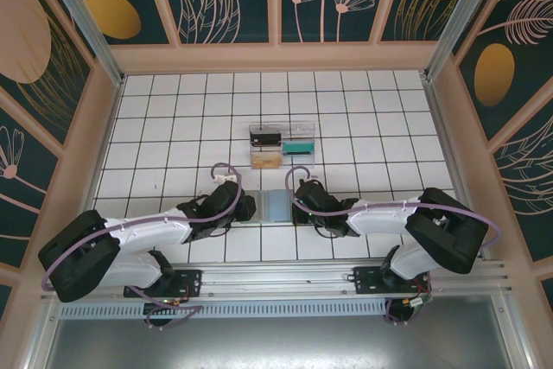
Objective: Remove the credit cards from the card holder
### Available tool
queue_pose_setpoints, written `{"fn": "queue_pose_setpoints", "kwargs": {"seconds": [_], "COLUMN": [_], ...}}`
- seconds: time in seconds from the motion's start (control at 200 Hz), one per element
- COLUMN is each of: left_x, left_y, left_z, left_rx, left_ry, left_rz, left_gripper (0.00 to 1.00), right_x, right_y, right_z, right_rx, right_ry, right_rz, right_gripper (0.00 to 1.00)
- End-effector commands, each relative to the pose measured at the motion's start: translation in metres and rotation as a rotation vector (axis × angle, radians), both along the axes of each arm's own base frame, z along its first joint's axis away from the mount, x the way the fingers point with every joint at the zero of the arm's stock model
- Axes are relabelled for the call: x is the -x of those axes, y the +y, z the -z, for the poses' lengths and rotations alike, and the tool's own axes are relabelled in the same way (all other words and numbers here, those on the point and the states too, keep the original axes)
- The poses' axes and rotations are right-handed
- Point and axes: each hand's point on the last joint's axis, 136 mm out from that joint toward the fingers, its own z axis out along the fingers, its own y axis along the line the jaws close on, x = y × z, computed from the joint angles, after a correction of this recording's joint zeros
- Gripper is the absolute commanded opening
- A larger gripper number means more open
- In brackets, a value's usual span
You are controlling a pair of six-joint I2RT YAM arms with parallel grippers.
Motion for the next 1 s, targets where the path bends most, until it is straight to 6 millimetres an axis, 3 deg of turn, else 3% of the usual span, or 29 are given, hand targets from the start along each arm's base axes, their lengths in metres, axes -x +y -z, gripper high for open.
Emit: {"fn": "queue_pose_setpoints", "kwargs": {"seconds": [0.0, 0.556, 0.996], "left_x": [0.004, 0.012, 0.018], "left_y": [0.009, -0.006, 0.003], "left_z": [0.011, 0.024, 0.005], "left_rx": [-0.027, 0.005, 0.055], "left_ry": [0.026, 0.082, 0.049], "left_rz": [-0.02, 0.051, 0.035], "left_gripper": [0.32, 0.31, 0.34], "right_x": [-0.003, -0.002, -0.003], "right_y": [0.009, 0.009, 0.011], "right_z": [-0.005, -0.003, -0.004], "right_rx": [-0.026, -0.022, -0.03], "right_ry": [0.0, 0.003, 0.0], "right_rz": [-0.001, -0.001, -0.007], "right_gripper": [0.08, 0.08, 0.08]}}
